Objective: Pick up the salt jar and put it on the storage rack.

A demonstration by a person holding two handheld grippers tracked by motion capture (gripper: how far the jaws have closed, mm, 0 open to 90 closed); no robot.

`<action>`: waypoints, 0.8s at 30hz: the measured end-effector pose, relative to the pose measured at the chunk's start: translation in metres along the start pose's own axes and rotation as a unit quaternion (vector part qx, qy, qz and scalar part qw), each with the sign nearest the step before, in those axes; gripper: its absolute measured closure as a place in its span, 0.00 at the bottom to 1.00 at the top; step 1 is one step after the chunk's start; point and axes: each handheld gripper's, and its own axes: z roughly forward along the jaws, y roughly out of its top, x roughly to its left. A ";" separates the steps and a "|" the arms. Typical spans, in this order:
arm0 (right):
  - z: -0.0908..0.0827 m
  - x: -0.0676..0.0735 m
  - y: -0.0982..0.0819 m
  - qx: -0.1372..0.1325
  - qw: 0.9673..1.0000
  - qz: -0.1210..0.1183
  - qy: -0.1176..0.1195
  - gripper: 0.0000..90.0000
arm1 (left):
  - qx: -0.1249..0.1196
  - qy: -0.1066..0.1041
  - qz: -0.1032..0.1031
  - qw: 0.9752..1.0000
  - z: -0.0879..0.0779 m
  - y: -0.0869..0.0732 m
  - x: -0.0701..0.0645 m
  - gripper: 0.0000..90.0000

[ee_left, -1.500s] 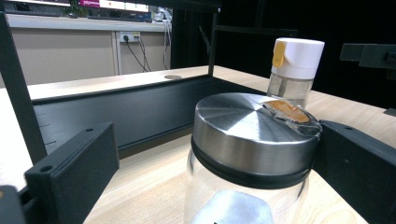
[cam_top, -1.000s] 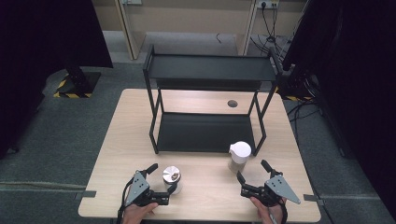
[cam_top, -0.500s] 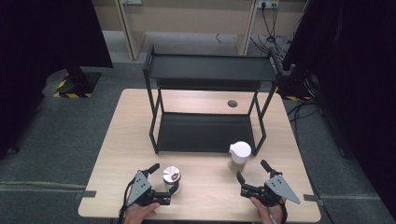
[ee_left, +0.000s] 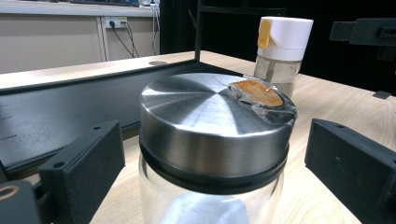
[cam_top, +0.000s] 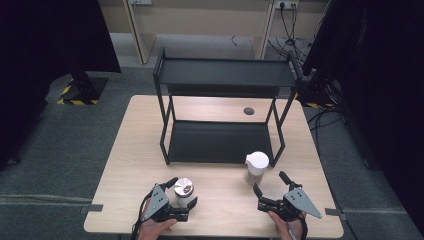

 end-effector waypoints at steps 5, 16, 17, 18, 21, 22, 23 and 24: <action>0.000 0.000 0.000 0.000 1.000 0.000 0.001 0.01 | 0.007 0.002 0.002 1.000 0.001 0.002 -0.001 0.09; 0.000 -0.001 -0.001 -0.001 1.000 0.004 0.004 0.01 | 0.036 0.015 0.017 0.999 0.003 0.011 -0.005 0.31; 0.001 -0.001 -0.001 0.000 1.000 0.005 0.004 0.01 | 0.036 0.013 0.016 0.999 0.003 0.012 -0.004 0.34; 0.001 -0.001 -0.001 0.000 1.000 0.005 0.004 0.01 | 0.036 0.013 0.016 0.999 0.003 0.012 -0.004 0.34; 0.001 -0.002 -0.001 0.001 1.000 0.009 0.004 0.01 | 0.036 0.015 0.015 0.999 0.003 0.011 -0.005 0.34; 0.001 -0.002 -0.001 0.000 1.000 0.009 0.003 0.01 | 0.035 0.017 0.015 0.999 0.004 0.011 -0.006 0.34; 0.001 -0.002 -0.001 0.000 1.000 0.009 0.004 0.01 | 0.035 0.018 0.015 0.999 0.004 0.011 -0.006 0.34; 0.001 -0.002 -0.001 0.000 1.000 0.009 0.004 0.01 | 0.035 0.019 0.015 0.999 0.004 0.012 -0.006 0.34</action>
